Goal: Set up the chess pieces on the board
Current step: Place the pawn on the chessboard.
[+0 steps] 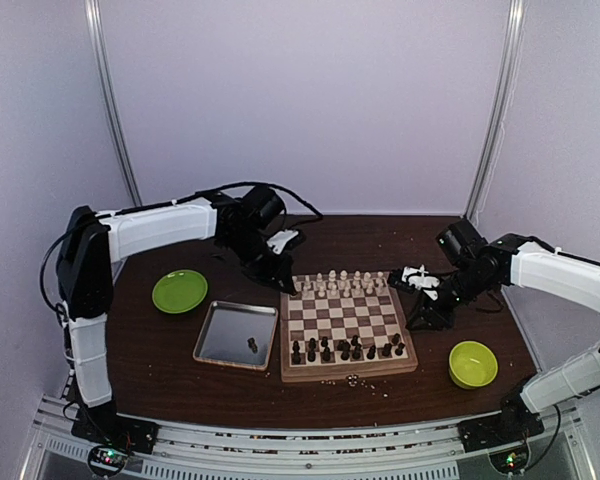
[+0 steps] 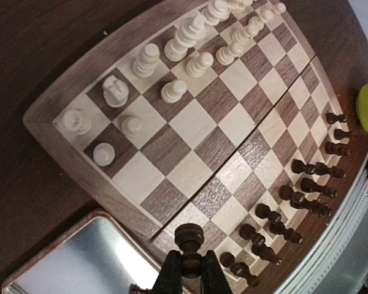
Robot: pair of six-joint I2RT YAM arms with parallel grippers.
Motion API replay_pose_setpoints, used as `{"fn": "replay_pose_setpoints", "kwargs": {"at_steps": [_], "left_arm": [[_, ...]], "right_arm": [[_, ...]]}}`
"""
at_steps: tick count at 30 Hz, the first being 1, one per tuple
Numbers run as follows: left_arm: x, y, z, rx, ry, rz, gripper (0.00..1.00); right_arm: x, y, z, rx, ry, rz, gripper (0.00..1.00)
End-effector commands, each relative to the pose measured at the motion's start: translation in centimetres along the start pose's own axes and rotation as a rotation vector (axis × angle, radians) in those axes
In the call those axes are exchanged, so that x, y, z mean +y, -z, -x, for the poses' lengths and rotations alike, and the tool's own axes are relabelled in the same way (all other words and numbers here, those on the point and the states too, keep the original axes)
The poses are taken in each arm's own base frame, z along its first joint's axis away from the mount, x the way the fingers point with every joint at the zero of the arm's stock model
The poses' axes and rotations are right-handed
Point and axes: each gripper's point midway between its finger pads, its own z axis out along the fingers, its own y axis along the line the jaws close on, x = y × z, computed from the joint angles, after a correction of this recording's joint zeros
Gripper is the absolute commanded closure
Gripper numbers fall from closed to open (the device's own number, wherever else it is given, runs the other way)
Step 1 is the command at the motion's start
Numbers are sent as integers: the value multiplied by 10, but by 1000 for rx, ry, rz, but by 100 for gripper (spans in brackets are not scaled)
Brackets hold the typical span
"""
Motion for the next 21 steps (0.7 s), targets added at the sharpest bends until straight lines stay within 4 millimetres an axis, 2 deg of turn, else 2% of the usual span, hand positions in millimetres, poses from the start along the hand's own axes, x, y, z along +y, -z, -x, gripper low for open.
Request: {"fn": "replay_pose_setpoints", "kwargs": {"at_steps": [1,10,21], "left_arm": [[-7,-18,-14,137,-142,120,100],[-22,-50,-18,215,-247,194,100],[-23,-68,-33,281,-299,231,100]], "right_arm": [[-9,5,2,-10,-11,-49,68],[-11,3,2,-2,-14,-49,68],[-11,2,2,4,-16,-48,67]]}}
